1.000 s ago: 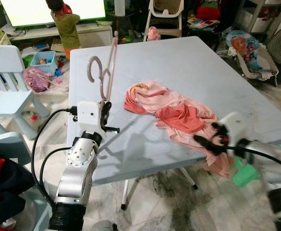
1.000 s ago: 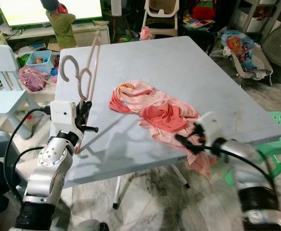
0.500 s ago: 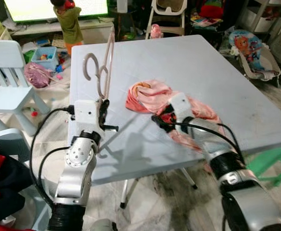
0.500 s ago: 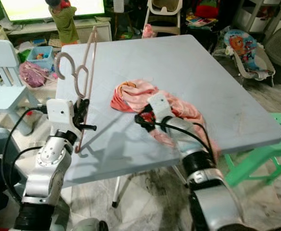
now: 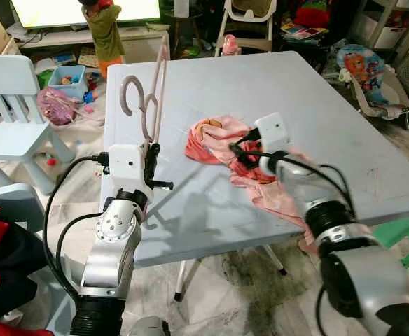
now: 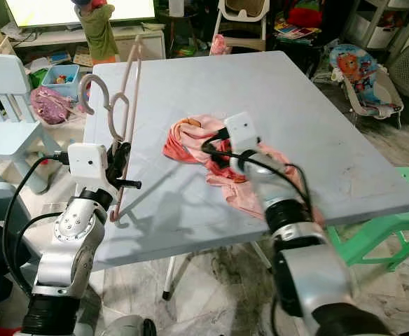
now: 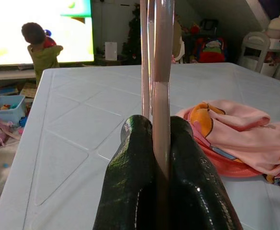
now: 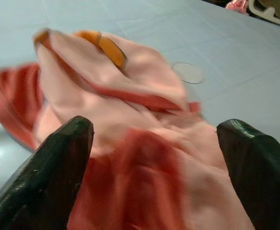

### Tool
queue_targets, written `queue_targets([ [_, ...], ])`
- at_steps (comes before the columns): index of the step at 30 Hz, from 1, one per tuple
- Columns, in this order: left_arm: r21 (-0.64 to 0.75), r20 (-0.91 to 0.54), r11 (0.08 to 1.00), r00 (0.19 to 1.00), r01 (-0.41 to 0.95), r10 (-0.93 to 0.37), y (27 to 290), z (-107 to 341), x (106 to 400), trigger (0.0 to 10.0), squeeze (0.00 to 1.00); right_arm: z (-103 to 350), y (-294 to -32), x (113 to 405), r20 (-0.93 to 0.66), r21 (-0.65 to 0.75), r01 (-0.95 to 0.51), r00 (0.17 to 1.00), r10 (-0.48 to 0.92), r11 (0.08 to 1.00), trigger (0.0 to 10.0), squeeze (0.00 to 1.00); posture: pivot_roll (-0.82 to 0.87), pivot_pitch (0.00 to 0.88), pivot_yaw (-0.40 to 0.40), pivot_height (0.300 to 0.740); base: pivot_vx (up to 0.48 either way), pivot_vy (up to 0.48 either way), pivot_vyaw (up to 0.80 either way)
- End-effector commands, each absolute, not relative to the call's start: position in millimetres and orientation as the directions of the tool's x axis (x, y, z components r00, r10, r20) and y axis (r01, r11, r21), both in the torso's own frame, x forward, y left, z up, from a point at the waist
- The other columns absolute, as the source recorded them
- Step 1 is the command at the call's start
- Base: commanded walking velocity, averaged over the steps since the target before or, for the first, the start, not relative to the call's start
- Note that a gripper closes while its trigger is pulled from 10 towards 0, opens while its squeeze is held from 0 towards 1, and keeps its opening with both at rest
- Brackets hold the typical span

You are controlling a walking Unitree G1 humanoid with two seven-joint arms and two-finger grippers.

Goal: Hang hanger

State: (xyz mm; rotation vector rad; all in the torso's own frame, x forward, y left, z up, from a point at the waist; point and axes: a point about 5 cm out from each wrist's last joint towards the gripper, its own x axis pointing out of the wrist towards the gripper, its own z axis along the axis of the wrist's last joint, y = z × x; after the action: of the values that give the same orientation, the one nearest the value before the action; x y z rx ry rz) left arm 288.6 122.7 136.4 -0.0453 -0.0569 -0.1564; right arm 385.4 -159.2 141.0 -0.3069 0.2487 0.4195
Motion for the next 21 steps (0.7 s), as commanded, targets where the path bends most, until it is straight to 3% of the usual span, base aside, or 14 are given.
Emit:
queue_targets([
  [1, -0.057, -0.081, 0.985, 0.983, 0.161, -0.166, 121.1, 107.9, 283.8, 10.0, 0.0, 152.6, -162.9, 388.3, -0.293, -0.291, -0.463, 0.876, 0.383, 0.837, 10.0, 0.0, 0.05, 0.0, -0.048, 0.74, 0.0, 0.0, 0.0],
  [7, -0.059, -0.081, 0.985, 0.983, 0.16, -0.165, 122.6, 108.6, 284.0, 10.0, 0.0, 157.3, -201.5, 378.3, -0.42, -0.335, -0.586, 0.794, 0.44, 0.738, 10.0, 0.0, 0.05, 0.001, -0.045, 0.74, 0.0, 0.0, 0.0],
  [11, -0.06, -0.083, 0.985, 0.983, 0.16, -0.164, 122.8, 108.2, 283.6, 10.0, 0.0, 154.8, -205.8, 374.2, -0.45, -0.304, -0.624, 0.76, 0.469, 0.72, 10.0, 0.0, 0.05, 0.001, -0.045, 0.74, 0.0, 0.0, 0.0],
  [13, -0.065, -0.087, 0.983, 0.98, 0.172, -0.178, 120.1, 107.6, 283.0, 10.0, 0.0, 133.2, -201.9, 362.0, -0.515, -0.197, -0.702, 0.668, 0.536, 0.685, 10.0, 0.0, 0.04, 0.0, -0.043, 0.74, 0.0, 0.0, 0.0],
  [20, -0.066, -0.089, 0.982, 0.979, 0.179, -0.184, 119.8, 107.1, 283.2, 10.0, 0.0, 90.8, -190.9, 346.4, -0.597, -0.113, -0.716, 0.603, 0.529, 0.689, 10.0, 0.0, 0.05, 0.0, -0.044, 0.74, 0.0, 0.0, 0.0],
  [21, -0.066, -0.09, 0.982, 0.979, 0.179, -0.185, 120.4, 107.1, 283.0, 10.0, 0.0, 80.1, -191.1, 341.0, -0.624, -0.11, -0.723, 0.584, 0.518, 0.682, 4.8, 0.0, 0.05, 0.0, -0.045, 0.74, 0.0, 0.0, 0.0],
])
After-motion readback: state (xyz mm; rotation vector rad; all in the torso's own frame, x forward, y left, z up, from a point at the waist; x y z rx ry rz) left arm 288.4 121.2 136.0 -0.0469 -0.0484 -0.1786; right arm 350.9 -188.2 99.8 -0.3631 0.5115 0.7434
